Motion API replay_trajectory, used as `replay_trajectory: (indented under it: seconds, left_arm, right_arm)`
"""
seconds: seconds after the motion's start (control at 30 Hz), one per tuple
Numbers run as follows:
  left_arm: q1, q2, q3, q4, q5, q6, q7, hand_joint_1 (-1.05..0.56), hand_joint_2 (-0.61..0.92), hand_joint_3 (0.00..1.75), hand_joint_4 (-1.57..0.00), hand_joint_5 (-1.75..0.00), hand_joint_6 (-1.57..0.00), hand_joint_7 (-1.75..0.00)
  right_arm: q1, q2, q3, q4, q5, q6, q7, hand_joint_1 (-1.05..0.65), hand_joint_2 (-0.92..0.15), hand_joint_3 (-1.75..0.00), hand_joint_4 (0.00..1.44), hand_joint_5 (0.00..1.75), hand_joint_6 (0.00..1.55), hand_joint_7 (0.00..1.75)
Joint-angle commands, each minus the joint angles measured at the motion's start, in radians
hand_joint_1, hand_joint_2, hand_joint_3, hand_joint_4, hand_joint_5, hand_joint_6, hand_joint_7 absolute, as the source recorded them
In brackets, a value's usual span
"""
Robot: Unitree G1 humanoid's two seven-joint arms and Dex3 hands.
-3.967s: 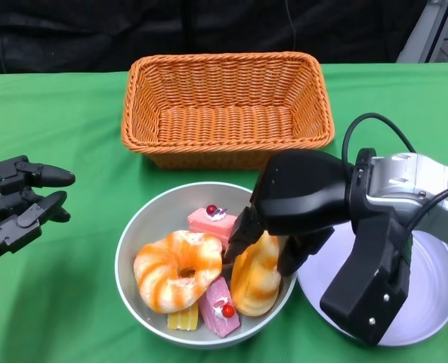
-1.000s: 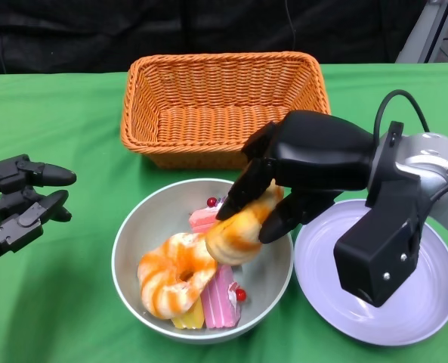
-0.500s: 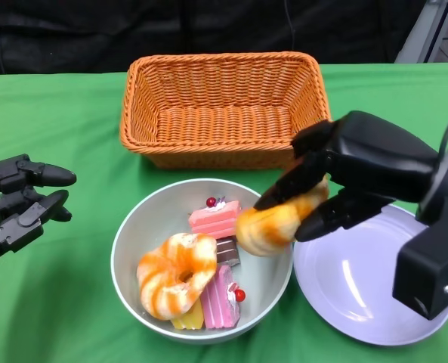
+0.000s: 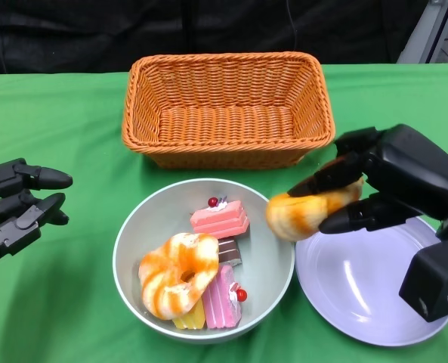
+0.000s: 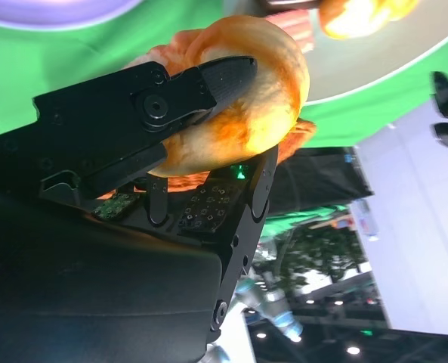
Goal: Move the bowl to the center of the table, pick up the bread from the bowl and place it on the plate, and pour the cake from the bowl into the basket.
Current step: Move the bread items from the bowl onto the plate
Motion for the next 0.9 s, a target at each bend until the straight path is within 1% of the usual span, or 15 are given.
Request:
replay_trajectory:
  seconds: [0.03,0.17,0.3,0.4,0.5,0.6,0.67,0.8,0.9]
  left_arm:
    - [-0.016,0.022,0.009,0.021,-0.001,-0.025,-0.004,-0.10,0.92,0.28,-0.72,-1.33,-0.87,-0.82]
    - [-0.019,0.025,0.009,0.029,0.001,-0.029,-0.005,-0.10,0.92,0.29,-0.73,-1.32,-0.87,-0.82]
    - [-0.020,0.025,0.009,0.030,-0.002,-0.027,-0.009,-0.11,0.92,0.28,-0.73,-1.32,-0.87,-0.82]
    - [-0.020,0.026,0.008,0.031,0.000,-0.028,-0.009,-0.11,0.92,0.28,-0.73,-1.31,-0.87,-0.81]
    - [-0.020,0.026,0.008,0.030,-0.001,-0.024,-0.008,-0.10,0.92,0.28,-0.73,-1.31,-0.87,-0.81]
    - [-0.020,0.026,0.008,0.034,0.000,-0.028,-0.008,-0.11,0.92,0.28,-0.73,-1.30,-0.87,-0.81]
    - [-0.021,0.027,0.008,0.037,-0.001,-0.029,-0.012,-0.11,0.92,0.28,-0.73,-1.30,-0.87,-0.81]
    - [-0.021,0.026,0.009,0.037,-0.003,-0.025,-0.014,-0.10,0.92,0.28,-0.73,-1.30,-0.87,-0.81]
    - [-0.021,0.025,0.009,0.037,-0.001,-0.026,-0.013,-0.10,0.92,0.28,-0.73,-1.30,-0.87,-0.81]
  right_arm:
    - [0.021,-0.003,-0.007,0.054,-0.026,-0.009,-0.075,-0.15,-0.85,0.00,0.85,1.14,1.18,0.09]
    - [0.028,0.005,-0.003,0.092,-0.032,-0.002,-0.124,-0.17,-0.85,0.00,0.84,1.12,1.18,0.09]
    - [0.028,0.012,0.005,0.136,-0.044,-0.012,-0.182,-0.13,-0.85,0.00,0.85,1.12,1.18,0.08]
    - [0.024,0.011,0.023,0.180,-0.083,-0.021,-0.246,-0.14,-0.86,0.00,0.85,1.14,1.18,0.08]
    - [0.015,0.010,0.036,0.205,-0.094,-0.031,-0.274,-0.14,-0.85,0.00,0.84,1.14,1.19,0.08]
    - [0.004,0.002,0.073,0.250,-0.153,-0.014,-0.319,-0.16,-0.86,0.00,0.83,1.15,1.18,0.08]
    - [-0.003,0.002,0.089,0.273,-0.169,-0.007,-0.339,-0.16,-0.86,0.00,0.84,1.13,1.18,0.07]
    - [-0.010,0.022,0.088,0.320,-0.157,-0.012,-0.384,-0.13,-0.85,0.00,0.85,1.09,1.19,0.07]
    - [-0.015,0.028,0.090,0.341,-0.157,-0.025,-0.421,-0.14,-0.86,-0.01,0.84,1.08,1.18,0.07]
